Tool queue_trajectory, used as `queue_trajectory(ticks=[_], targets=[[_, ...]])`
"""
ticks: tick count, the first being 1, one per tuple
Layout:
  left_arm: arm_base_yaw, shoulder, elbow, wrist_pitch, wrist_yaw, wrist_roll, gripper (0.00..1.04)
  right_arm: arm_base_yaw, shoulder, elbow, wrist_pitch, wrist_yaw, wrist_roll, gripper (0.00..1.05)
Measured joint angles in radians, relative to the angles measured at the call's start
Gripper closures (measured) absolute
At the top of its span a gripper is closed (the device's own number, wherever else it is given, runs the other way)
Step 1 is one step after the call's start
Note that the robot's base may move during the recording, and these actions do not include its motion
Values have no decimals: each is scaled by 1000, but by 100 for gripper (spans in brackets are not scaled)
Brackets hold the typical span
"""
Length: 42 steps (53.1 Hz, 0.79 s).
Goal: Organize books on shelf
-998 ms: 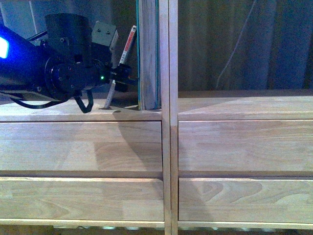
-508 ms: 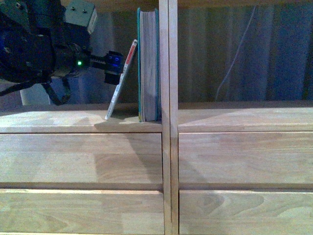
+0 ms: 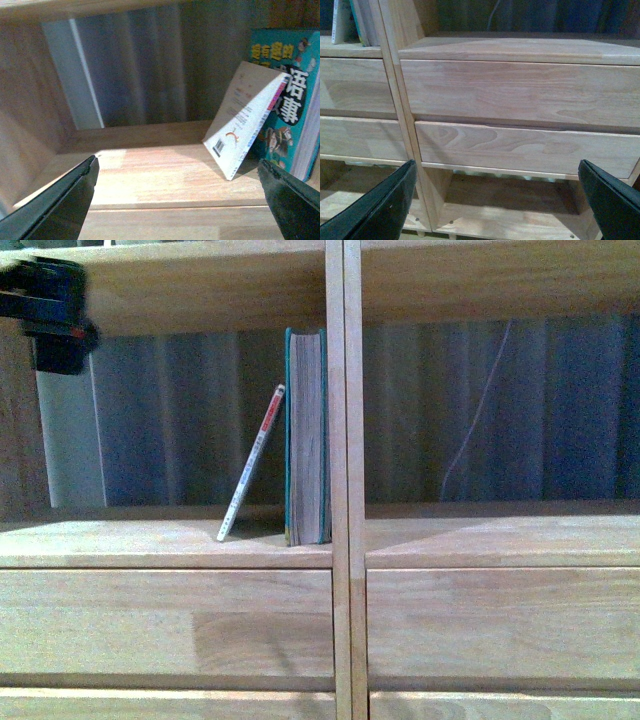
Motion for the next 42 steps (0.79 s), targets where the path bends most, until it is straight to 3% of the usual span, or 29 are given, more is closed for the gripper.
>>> queue_trajectory(ticks=[8, 11, 18, 22, 31, 40, 42], targets=[[140, -239, -182, -108, 172, -89, 8, 0, 0, 0, 0, 0, 0, 7], [151, -402, -298, -212, 81, -94, 23, 0, 0, 0, 0, 0, 0, 7], [137, -672, -528, -245, 52, -95, 48, 0, 0, 0, 0, 0, 0, 7], [58, -741, -616, -219, -50, -97, 66, 0, 0, 0, 0, 0, 0, 7], [18, -815, -735, -184, -65, -98, 102, 0, 0, 0, 0, 0, 0, 7], [17, -864, -798, -172, -66, -101, 102, 0, 0, 0, 0, 0, 0, 7], [17, -875, -811, -171, -66, -101, 102, 0, 0, 0, 0, 0, 0, 11]])
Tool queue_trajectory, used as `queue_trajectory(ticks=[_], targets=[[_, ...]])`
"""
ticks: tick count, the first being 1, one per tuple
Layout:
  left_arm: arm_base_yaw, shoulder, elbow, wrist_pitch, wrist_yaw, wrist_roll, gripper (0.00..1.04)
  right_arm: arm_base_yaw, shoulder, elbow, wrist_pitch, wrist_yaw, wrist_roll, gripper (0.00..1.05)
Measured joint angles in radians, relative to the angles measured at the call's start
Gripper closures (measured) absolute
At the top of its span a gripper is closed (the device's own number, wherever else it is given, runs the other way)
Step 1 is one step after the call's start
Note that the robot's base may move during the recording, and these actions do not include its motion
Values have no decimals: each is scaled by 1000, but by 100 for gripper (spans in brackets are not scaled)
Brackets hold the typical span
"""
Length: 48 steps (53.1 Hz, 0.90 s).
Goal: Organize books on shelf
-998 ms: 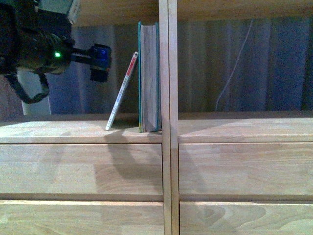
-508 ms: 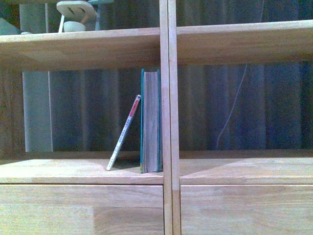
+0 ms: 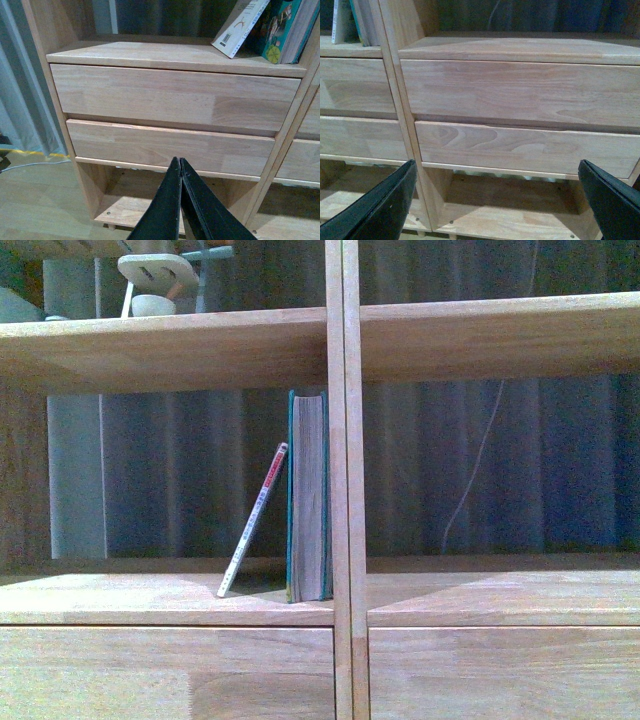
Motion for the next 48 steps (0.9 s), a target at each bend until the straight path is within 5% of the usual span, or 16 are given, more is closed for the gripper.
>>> queue_trajectory(ticks=[7, 15, 25, 31, 48], targets=[[0, -35, -36, 3, 0, 0, 102, 0, 0, 0, 0, 0, 0, 33], [0, -87, -78, 2, 0, 0, 102, 0, 0, 0, 0, 0, 0, 71], [0, -228, -97, -121, -1, 0, 102, 0, 0, 0, 0, 0, -1, 103], [0, -242, -108, -121, -1, 0, 102, 0, 0, 0, 0, 0, -3, 101], [-1, -289, -156, -121, -1, 0, 102, 0, 0, 0, 0, 0, -3, 45]])
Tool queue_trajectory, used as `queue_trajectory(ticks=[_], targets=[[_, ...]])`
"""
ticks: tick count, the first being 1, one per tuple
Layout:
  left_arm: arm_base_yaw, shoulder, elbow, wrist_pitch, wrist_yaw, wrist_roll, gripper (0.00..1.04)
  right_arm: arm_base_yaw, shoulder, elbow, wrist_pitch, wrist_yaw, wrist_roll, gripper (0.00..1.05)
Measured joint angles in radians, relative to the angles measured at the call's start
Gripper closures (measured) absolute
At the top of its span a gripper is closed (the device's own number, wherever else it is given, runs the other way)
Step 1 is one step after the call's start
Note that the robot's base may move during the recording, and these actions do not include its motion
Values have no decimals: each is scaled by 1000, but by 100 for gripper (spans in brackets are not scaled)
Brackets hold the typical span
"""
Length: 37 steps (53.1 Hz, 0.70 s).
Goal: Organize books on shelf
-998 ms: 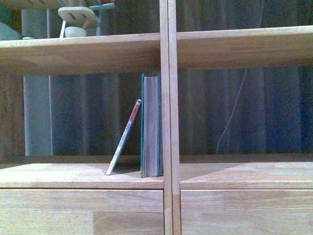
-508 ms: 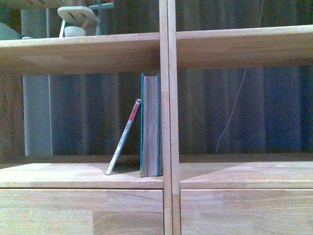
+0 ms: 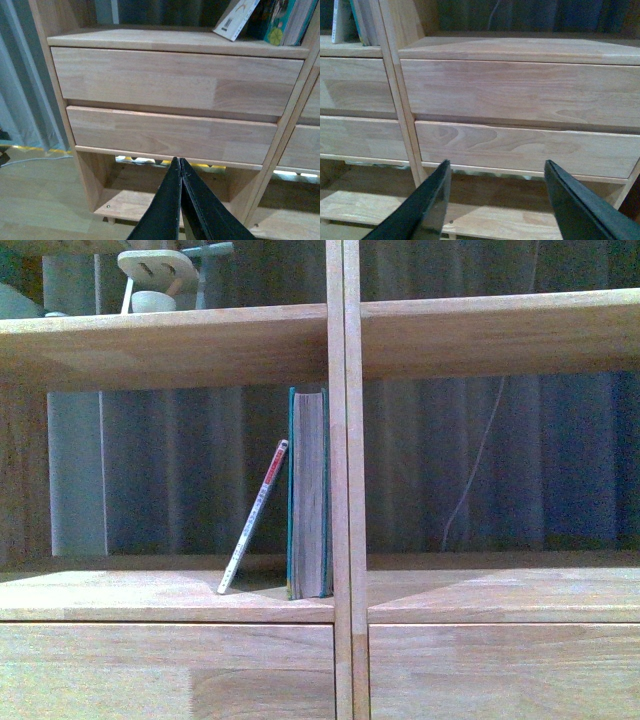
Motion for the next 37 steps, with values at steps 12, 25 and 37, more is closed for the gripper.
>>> queue_trajectory(ticks=[12, 25, 37], targets=[[0, 0, 0, 0, 0, -1, 102, 0, 0, 0, 0, 0, 0, 8], [0, 0, 0, 0, 0, 0, 58, 0, 0, 0, 0, 0, 0, 7], [0, 0, 0, 0, 0, 0, 10, 0, 0, 0, 0, 0, 0, 7]])
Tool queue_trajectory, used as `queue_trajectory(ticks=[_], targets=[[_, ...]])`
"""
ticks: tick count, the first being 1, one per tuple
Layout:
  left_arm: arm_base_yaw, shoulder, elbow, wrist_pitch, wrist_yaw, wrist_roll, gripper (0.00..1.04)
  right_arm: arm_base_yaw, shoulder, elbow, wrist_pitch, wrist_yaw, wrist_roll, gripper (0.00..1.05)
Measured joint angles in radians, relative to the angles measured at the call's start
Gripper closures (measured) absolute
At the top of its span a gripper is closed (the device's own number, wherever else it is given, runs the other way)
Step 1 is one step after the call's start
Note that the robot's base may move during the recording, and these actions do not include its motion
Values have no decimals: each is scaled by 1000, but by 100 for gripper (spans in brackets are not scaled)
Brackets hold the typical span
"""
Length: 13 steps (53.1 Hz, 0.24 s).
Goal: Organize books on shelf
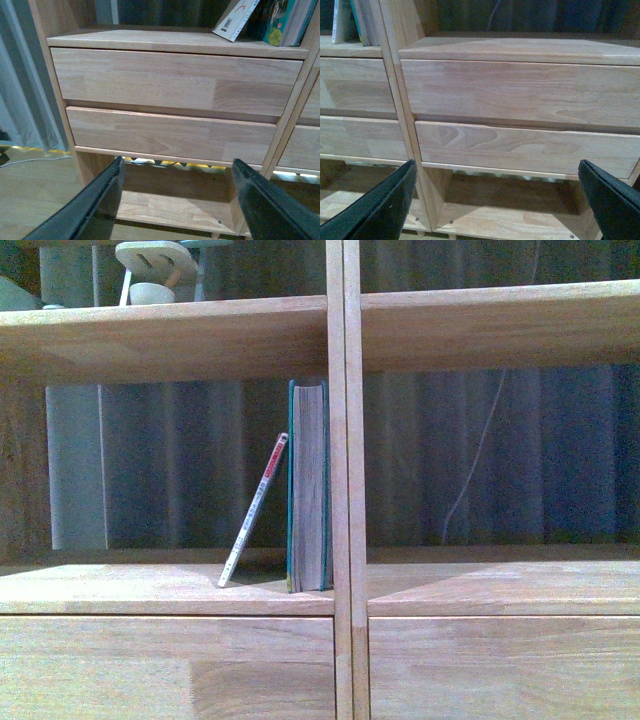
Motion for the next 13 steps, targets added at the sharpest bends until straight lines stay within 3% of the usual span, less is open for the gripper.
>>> queue_trajectory(ticks=[2, 13], targets=[[0, 0, 0, 0, 0, 0, 6, 0, 0, 0, 0, 0, 0, 7], [0, 0, 0, 0, 0, 0, 7, 0, 0, 0, 0, 0, 0, 7]])
